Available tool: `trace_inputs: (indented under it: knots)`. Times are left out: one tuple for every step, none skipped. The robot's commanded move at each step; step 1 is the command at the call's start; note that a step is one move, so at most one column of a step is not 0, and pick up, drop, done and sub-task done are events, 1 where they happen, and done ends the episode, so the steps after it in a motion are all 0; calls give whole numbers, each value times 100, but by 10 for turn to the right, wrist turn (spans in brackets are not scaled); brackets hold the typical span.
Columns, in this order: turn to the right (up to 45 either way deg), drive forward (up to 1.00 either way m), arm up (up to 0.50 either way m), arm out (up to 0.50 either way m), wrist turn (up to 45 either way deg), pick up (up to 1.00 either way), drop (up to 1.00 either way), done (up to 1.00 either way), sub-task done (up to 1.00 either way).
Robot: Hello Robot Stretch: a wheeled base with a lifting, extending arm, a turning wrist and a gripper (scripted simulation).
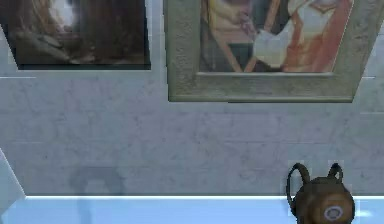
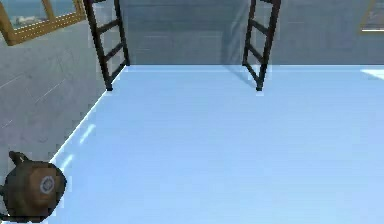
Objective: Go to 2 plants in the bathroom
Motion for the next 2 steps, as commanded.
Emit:
trace_inputs:
  knots:
    - [450, 0, 0, 0, 0, 0, 0, 0, 0]
    - [450, 0, 0, 0, 0, 0, 0, 0, 0]
